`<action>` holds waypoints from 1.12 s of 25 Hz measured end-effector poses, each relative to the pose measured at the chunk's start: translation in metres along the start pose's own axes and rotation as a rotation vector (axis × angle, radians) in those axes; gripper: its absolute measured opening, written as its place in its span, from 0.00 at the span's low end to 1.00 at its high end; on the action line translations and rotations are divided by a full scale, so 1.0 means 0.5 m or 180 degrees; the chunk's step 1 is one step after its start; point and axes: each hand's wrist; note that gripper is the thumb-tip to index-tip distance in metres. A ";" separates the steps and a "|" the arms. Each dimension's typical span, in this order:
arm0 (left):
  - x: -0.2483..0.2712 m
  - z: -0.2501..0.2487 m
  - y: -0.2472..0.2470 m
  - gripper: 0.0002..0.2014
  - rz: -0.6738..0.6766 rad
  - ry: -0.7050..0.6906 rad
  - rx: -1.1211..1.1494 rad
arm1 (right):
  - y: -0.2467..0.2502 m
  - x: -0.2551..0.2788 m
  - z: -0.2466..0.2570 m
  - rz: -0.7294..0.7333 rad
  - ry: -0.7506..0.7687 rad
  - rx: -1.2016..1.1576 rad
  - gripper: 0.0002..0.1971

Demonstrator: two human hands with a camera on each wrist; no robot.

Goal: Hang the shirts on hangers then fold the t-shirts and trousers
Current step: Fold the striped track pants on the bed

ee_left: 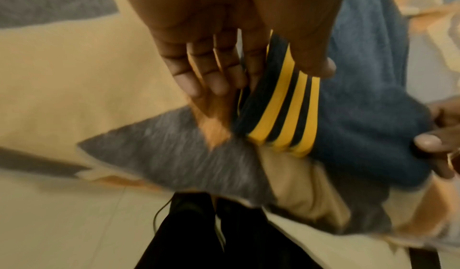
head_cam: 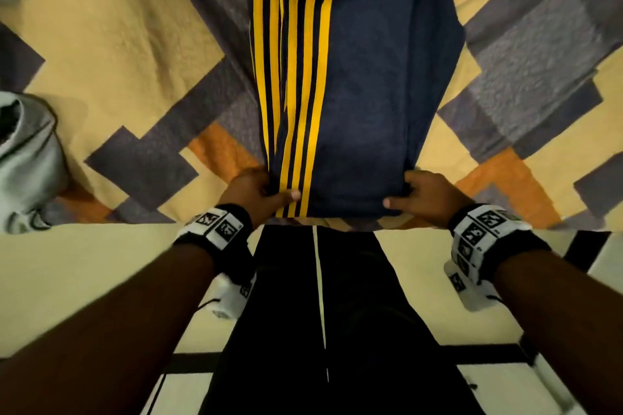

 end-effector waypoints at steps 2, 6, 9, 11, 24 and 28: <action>-0.020 -0.060 0.049 0.21 -0.0434 -0.0040 0.0223 | 0.030 0.004 0.045 -0.0461 -0.0126 -0.0981 0.13; -0.105 -0.155 0.122 0.31 -0.1147 -0.0184 0.0882 | 0.089 -0.067 0.157 -0.1475 0.0234 -0.2017 0.15; -0.170 -0.204 0.160 0.22 -0.1525 -0.0255 0.0795 | 0.138 -0.123 0.231 -0.1841 0.0473 -0.2354 0.13; -0.195 -0.229 0.186 0.14 -0.1702 -0.0400 0.0641 | 0.168 -0.142 0.261 -0.1936 0.0623 -0.2571 0.08; -0.203 -0.270 0.191 0.16 -0.1700 -0.0543 0.1604 | 0.219 -0.135 0.307 -0.1672 0.0759 -0.3485 0.09; -0.205 -0.272 0.195 0.27 -0.1857 -0.1013 0.1517 | 0.244 -0.132 0.299 -0.1600 0.1647 -0.3037 0.18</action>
Point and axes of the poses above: each hand's wrist, its own x-axis away from the middle knuckle, its own y-axis out of the back of the hand, z = x × y, and after that the axes turned 8 degrees about -y, right-handed
